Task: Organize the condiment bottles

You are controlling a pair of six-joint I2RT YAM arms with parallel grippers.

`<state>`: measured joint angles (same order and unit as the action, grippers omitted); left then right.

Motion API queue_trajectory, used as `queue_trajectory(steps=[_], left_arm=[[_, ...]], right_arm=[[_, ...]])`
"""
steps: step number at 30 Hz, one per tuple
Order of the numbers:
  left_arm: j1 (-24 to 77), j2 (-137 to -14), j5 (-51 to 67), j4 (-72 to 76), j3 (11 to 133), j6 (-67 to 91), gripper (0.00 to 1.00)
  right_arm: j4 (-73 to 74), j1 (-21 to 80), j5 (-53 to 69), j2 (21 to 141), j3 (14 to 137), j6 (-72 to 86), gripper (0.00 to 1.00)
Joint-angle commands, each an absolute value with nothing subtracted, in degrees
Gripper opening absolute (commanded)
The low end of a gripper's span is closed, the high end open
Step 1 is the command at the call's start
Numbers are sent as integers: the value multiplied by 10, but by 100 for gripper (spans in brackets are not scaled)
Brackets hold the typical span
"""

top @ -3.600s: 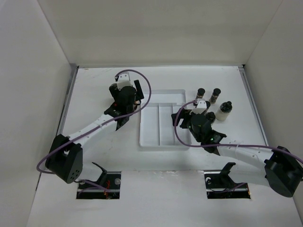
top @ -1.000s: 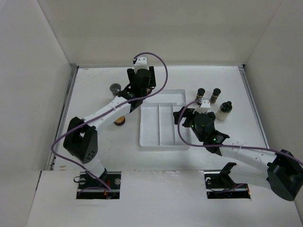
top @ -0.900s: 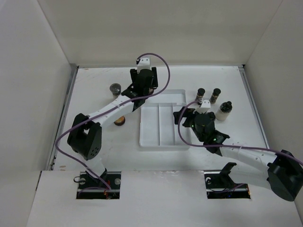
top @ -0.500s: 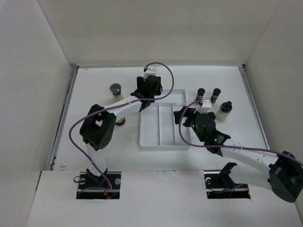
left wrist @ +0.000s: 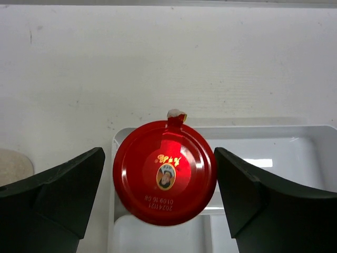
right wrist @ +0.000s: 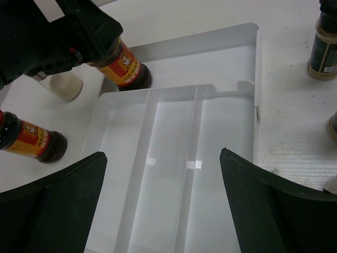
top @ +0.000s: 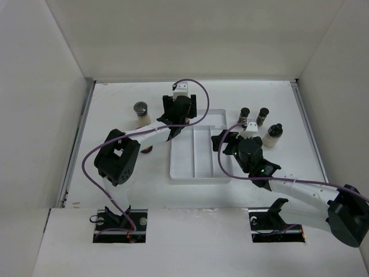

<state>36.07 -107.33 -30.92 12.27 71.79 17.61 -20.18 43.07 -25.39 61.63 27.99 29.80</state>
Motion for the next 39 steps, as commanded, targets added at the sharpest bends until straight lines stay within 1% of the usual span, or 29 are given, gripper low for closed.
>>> queue_trajectory(steps=[1,3,5,10,15,18,21,25,28,34,36,39], left_arm=[[369,-984,-320,171,698,179,87],[373,-950,-326,171,684,178,92],[377,-911,-331,171,667,178,94],[377,-802,-371,147,591,183,93],[365,-690,-430,-7,519,234,88],[351,-639,-435,-101,484,278,88],[327,-606,-433,-145,451,305,90],[312,-606,-410,-147,425,318,91],[307,-623,-416,-142,416,322,92],[281,-672,-381,-76,396,317,92],[275,-691,-374,-58,396,316,91],[272,-709,-374,-47,396,315,86]], right_arm=[[-230,424,-249,606,274,301,96],[-231,424,-249,605,274,301,97],[-232,424,-249,606,274,301,97],[-230,424,-249,599,272,302,98],[-232,424,-248,597,271,304,98],[-233,424,-240,603,273,304,99],[-232,424,-235,610,276,306,99],[-230,426,-235,615,279,306,100],[-229,426,-235,617,280,306,100],[-229,426,-235,616,280,306,100],[-229,427,-235,619,281,305,100],[-229,427,-235,621,282,304,100]])
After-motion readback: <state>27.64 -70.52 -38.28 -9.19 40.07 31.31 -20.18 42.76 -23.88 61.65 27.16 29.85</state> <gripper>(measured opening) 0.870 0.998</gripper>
